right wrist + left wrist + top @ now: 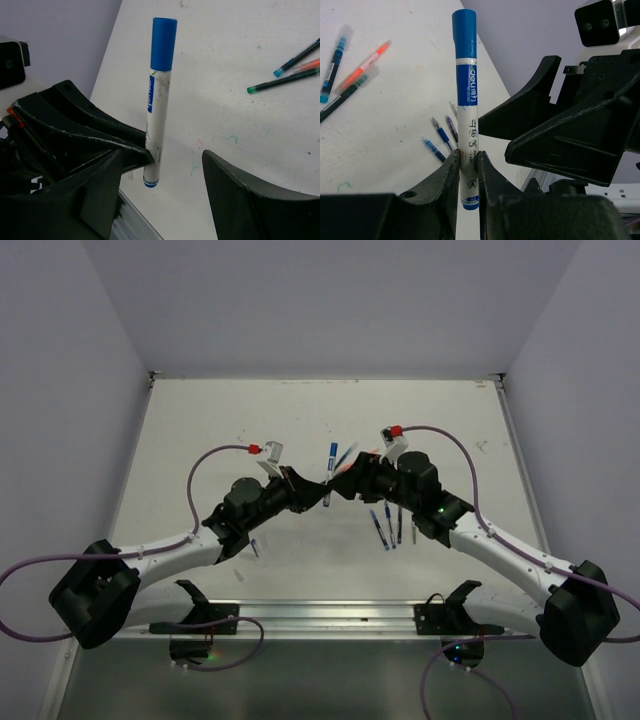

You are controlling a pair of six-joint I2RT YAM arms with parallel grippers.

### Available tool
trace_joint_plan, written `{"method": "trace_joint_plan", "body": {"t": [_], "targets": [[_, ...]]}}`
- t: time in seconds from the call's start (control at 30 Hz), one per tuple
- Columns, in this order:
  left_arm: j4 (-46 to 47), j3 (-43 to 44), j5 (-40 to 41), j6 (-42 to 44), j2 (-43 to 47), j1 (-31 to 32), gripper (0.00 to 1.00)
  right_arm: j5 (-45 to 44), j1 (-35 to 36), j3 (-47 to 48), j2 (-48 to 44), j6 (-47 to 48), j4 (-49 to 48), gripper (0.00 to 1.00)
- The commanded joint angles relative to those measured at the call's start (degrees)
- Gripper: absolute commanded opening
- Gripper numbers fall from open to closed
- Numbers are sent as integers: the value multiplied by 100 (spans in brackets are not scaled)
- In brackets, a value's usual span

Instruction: Open the pen caps

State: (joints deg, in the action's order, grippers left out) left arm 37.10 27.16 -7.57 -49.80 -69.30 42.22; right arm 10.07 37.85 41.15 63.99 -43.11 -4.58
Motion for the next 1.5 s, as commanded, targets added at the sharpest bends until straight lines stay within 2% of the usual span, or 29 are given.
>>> {"method": "trace_joint_plan", "body": {"t": [0.0,0.17,0.43,0.57,0.63,0.7,0.8,0.83,0.87,0.9,1.0,1.13,1.17,1.3,1.47], "targets": [[377,-79,-86,-100,118,50,0,-13,-14,7,-62,-206,-676,68],[412,-149,-52,-126,215,85,0,-110,-14,157,123,-189,-597,65],[429,-158,-34,-170,320,173,0,-101,-14,122,456,-250,-921,55],[473,-167,-7,-205,277,234,0,-31,-14,122,632,-285,-1071,46],[508,-158,-16,-214,250,261,0,100,-14,122,729,-294,-1194,31],[509,-132,-16,-197,206,278,0,241,-14,130,773,-242,-1282,0],[412,-53,-86,-74,215,287,0,303,-5,209,738,99,-976,0],[299,0,-52,-13,232,278,5,303,-14,227,703,197,-766,0],[-103,61,27,40,267,278,14,268,-5,279,659,302,-616,0],[-289,149,124,136,372,278,34,251,-14,306,537,530,-458,0],[-800,202,466,373,732,270,53,276,-14,403,274,1013,140,0],[-1441,492,416,673,944,112,53,636,-14,324,-61,1524,721,0],[-1451,571,328,717,953,24,53,959,-23,237,-114,1708,730,0],[-1136,712,-410,735,717,-143,53,1892,-14,-18,-395,1885,555,0],[-512,686,-1071,551,330,-170,53,2280,-14,-159,-589,1938,520,0]]}}
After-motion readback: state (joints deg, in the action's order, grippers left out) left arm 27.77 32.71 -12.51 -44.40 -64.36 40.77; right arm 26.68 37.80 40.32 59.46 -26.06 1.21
